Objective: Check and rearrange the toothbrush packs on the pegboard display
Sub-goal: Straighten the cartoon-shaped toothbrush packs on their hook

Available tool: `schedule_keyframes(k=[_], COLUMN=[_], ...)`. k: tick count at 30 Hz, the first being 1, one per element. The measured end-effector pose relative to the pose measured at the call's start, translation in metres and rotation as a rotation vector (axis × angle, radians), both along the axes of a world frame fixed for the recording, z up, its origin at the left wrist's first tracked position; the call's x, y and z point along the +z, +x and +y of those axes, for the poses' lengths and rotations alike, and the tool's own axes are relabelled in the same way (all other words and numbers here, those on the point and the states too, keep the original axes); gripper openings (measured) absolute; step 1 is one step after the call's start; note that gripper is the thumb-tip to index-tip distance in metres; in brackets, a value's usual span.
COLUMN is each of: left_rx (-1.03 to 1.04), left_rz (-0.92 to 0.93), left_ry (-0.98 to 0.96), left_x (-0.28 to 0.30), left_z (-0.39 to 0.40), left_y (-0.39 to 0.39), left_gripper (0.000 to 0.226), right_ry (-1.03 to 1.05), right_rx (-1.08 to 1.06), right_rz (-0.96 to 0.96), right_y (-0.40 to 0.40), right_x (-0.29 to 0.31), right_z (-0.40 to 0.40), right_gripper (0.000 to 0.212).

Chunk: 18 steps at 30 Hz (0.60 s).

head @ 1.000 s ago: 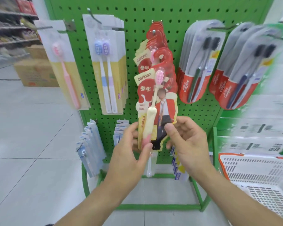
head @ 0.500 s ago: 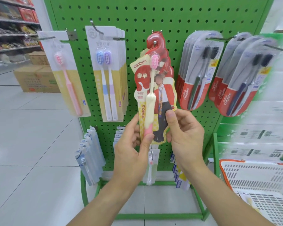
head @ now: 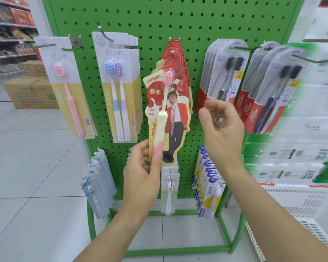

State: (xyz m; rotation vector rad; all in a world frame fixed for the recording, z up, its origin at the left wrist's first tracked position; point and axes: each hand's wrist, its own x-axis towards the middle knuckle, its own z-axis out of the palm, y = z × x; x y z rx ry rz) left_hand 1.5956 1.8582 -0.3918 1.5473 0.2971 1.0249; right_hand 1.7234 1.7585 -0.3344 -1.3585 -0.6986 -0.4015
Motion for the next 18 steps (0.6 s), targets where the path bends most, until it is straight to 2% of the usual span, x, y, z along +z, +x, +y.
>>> schedule_keyframes(k=[3, 5, 10, 15, 18], left_rx=[-0.019, -0.018, 0.016, 0.048, 0.062], left_rz=[0.007, 0.004, -0.001, 0.023, 0.027], left_ry=[-0.001, -0.004, -0.020, 0.005, 0.009], left_x=[0.001, 0.000, -0.002, -0.003, -0.003], left_z=[-0.002, -0.002, 0.000, 0.002, 0.002], left_y=[0.001, 0.001, 0.000, 0.002, 0.002], left_gripper=[0.017, 0.019, 0.027, 0.027, 0.029], right_ry=[-0.214, -0.259, -0.249, -0.259, -0.151], right_rx=[0.038, 0.083, 0.240, 0.192, 0.164], right_rz=[-0.030, 0.011, 0.035, 0.009, 0.056], right_y=[0.014, 0.019, 0.022, 0.027, 0.025], right_x=[-0.002, -0.009, -0.014, -0.025, -0.022], right_z=[0.009, 0.014, 0.015, 0.020, 0.017], right_gripper=[0.019, 0.023, 0.025, 0.006, 0.014])
